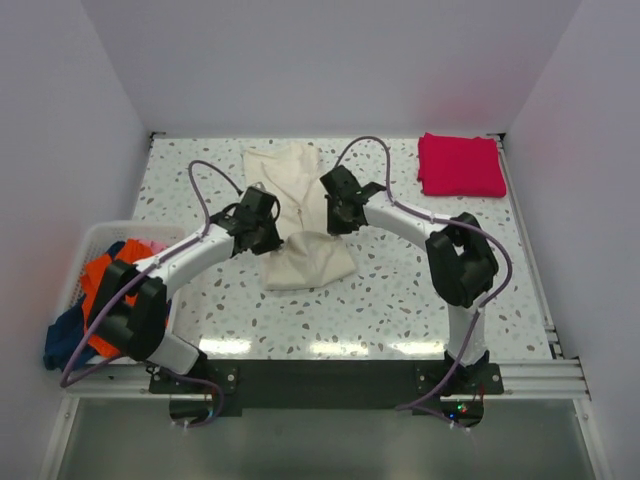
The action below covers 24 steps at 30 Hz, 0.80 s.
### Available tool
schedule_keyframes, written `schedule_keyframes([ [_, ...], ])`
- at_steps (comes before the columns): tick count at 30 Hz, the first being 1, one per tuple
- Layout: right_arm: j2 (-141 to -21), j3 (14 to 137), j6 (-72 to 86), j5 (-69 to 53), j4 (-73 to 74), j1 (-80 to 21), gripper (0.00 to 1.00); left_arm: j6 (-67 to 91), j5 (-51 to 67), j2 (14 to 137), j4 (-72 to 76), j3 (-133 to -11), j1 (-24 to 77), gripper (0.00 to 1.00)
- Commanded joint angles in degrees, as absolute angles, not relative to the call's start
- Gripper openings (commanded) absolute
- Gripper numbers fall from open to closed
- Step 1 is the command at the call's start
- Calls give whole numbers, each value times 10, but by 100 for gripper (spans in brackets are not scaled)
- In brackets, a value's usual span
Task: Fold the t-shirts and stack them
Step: Fold the tshirt
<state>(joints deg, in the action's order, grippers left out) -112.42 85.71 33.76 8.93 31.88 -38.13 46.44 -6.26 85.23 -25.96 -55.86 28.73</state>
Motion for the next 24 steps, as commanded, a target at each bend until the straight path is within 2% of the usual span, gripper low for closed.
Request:
schedule_keyframes([
  [1, -1147, 915, 318, 62, 290, -361, 0, 455, -78, 879, -222, -589, 261, 0],
  [12, -1224, 1027, 308, 32, 311, -328, 0, 449, -71, 931, -200, -635, 204, 0],
  [24, -1249, 1067, 316, 20, 326, -306, 0, 439, -61, 986, -203, -681, 174, 0],
])
